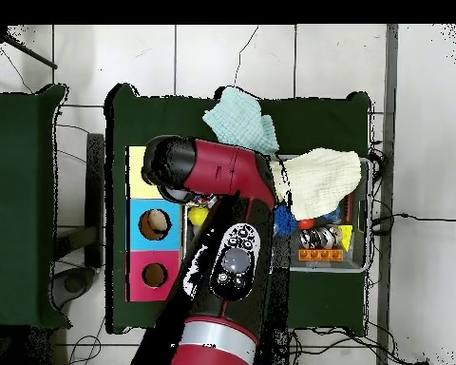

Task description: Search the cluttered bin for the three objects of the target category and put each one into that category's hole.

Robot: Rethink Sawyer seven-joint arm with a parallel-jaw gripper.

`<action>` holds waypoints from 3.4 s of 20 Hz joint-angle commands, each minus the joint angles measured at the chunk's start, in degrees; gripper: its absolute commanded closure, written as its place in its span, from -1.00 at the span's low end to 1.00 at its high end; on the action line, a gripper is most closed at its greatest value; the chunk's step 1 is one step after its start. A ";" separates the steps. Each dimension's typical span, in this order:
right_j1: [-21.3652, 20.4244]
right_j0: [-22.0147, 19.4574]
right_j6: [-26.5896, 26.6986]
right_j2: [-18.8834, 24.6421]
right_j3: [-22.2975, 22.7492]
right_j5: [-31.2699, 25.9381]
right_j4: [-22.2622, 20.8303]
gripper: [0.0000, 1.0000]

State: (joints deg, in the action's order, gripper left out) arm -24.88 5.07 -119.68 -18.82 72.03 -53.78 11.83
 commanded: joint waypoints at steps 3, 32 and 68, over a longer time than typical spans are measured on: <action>1.00 -0.50 -9.02 5.01 1.05 2.69 1.39 -1.00; -1.44 -5.04 -3.81 13.11 20.03 19.57 0.39 -1.00; -4.66 -3.24 -5.37 14.21 29.00 26.19 -1.07 1.00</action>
State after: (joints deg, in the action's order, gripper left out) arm -29.78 2.53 -119.68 -8.12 97.90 -30.31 12.37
